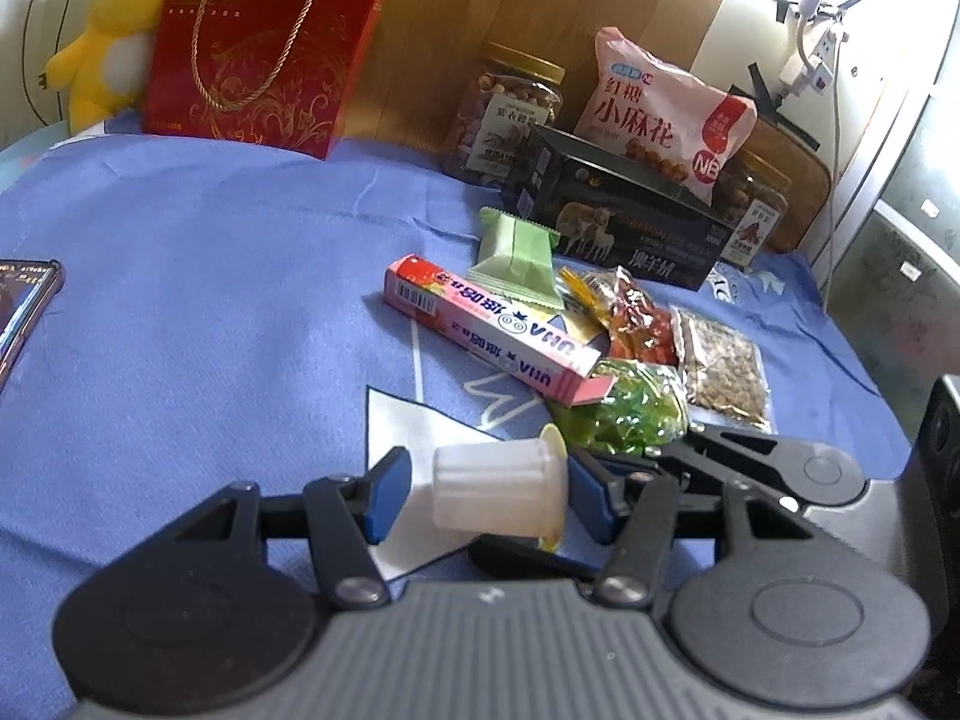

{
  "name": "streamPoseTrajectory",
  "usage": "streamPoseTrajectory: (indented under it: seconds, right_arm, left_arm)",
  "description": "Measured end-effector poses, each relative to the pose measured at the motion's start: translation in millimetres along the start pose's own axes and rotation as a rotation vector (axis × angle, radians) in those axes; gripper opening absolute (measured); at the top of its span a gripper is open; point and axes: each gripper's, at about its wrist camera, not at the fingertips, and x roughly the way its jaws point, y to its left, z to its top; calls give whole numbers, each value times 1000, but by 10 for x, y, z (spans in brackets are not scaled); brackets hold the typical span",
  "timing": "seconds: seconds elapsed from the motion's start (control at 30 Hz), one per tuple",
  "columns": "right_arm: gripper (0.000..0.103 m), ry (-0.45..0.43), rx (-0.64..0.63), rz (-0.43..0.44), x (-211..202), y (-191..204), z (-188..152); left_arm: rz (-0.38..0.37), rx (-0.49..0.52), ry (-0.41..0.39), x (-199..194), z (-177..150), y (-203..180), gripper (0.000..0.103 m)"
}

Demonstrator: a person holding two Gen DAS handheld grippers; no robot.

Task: Organize snacks
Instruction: 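Carry the white cup in the left gripper over the black tin box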

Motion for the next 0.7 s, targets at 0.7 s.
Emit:
streamPoseTrajectory:
  seconds: [0.7]
  right_arm:
    - [49,-143,52,-80,-349,-301,35]
  left_arm:
    - [38,210,-6,116,338,-719,46]
